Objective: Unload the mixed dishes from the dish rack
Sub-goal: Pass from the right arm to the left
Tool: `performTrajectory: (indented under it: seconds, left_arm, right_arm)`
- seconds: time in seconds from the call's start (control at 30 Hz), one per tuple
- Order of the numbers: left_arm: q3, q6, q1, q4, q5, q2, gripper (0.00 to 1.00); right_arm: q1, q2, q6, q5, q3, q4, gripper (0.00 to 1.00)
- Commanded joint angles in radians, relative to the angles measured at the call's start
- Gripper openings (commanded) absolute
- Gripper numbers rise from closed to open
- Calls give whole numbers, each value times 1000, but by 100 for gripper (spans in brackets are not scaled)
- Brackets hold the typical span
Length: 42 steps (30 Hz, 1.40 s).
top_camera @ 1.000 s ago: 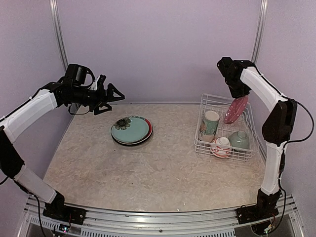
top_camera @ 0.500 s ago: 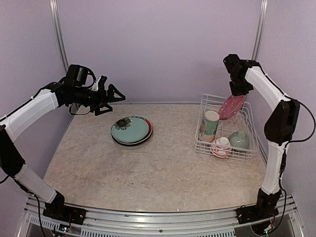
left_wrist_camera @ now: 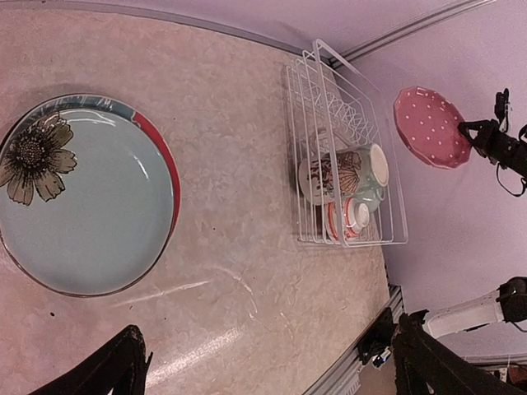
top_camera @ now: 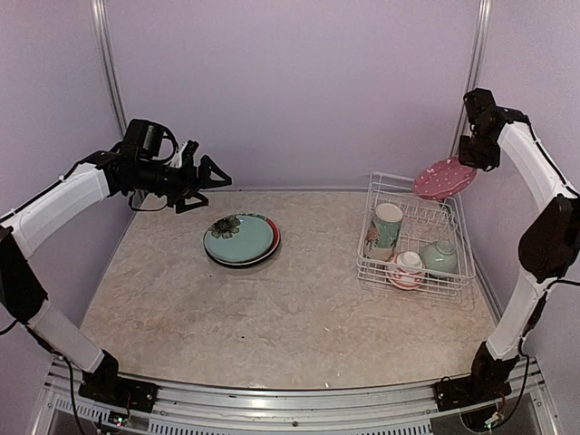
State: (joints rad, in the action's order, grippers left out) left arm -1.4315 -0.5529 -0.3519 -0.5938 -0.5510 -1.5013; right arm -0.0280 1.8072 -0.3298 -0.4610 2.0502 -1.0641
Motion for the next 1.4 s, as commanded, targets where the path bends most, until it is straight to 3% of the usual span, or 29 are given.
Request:
performTrajectory:
  seconds: [0.0,0.47,1.03,1.37]
  left_arm:
    - [-32,-4,4,-17,-25,-18,99]
    - [-38,-5,1,-21,-46,-24,99]
    - [-25,-59,77,23,-162,-13,98]
    - [-72,-69,66,-31,-232,-106,88]
  right_arm:
    - [3,-105,-91,160,-46,169,0]
    - [-30,-215,-291,579,-229,452,0]
    - [-402,-122,-380,513,-317,697,0]
    - [-572,-87,-465,399,-466,864,0]
